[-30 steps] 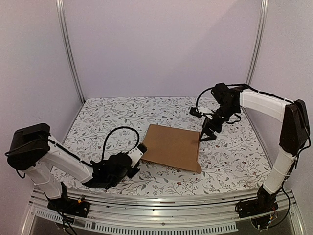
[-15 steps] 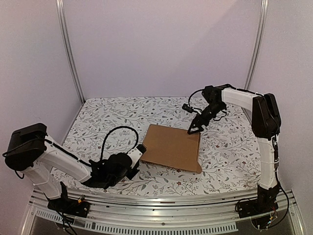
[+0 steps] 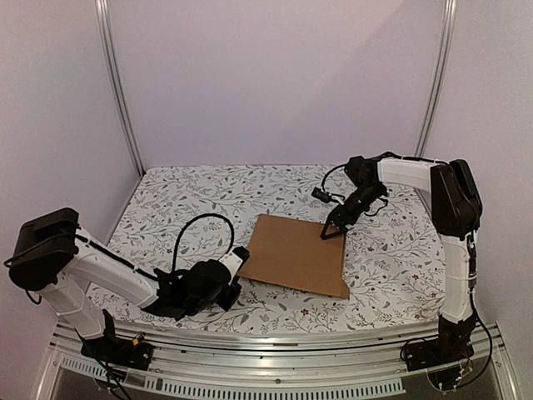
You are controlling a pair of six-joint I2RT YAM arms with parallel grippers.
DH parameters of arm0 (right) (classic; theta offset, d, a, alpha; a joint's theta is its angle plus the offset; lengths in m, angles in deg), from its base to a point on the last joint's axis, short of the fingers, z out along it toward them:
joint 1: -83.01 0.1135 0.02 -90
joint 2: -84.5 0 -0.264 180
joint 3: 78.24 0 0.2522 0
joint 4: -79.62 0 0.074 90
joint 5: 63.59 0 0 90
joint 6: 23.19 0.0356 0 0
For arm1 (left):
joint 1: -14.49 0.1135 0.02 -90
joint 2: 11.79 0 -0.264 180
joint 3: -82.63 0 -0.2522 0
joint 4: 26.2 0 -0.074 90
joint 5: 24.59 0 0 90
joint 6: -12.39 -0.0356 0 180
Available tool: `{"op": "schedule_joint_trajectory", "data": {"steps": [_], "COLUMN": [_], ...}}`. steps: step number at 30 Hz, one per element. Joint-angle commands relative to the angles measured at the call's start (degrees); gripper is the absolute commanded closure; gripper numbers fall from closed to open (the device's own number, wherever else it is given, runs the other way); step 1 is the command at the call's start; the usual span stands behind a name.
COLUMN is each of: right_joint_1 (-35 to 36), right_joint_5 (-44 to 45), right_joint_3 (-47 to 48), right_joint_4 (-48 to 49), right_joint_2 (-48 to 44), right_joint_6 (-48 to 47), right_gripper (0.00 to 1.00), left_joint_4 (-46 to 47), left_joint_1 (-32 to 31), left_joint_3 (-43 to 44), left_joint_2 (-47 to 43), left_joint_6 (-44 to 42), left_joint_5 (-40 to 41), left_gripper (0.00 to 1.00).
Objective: Fold the paper box
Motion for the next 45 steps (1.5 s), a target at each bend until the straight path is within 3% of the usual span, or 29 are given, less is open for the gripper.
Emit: {"op": "schedule_joint_trajectory", "data": {"steps": [1,10,16,22,39,45], "right_joint_1": [0.32,0.25,0.70,0.83,0.82,0.79], "right_joint_5": [-1.26,-0.81,-0.29,0.51,0.68,0.51], "right_joint_3": [-1.78,-3.71,-4.30,-4.57,-5.11,-5.25], "right_joint_4": [1.34,2.90,3.28,3.63,4.01,4.02], "right_joint_2": [-4.04,-6.12,-5.86,-4.77,-4.89,-4.98], "right_joint_6": [1.46,3.97,5.44,5.20,5.50,5.69], "right_gripper": [0.14,0.14,0.14,0.14,0.14,0.13], "left_joint_4": [-5.23,-14.98,-28.61,-35.65,-34.71,-31.11], "left_joint_1": [-0.17,1.46,2.69,2.93,2.93,2.93], "left_joint_3": [4.15,10.63,18.20,23.50,24.09,22.11], "left_joint_2": [0.90,2.04,2.54,4.60,7.95,8.60], "left_joint_6": [3.56,8.20,10.29,11.25,15.02,16.69], "left_joint_5": [-2.43,-5.26,-8.59,-12.89,-15.02,-16.02], "left_gripper": [0.93,0.94,0.95,1.00,1.00,0.86]}}
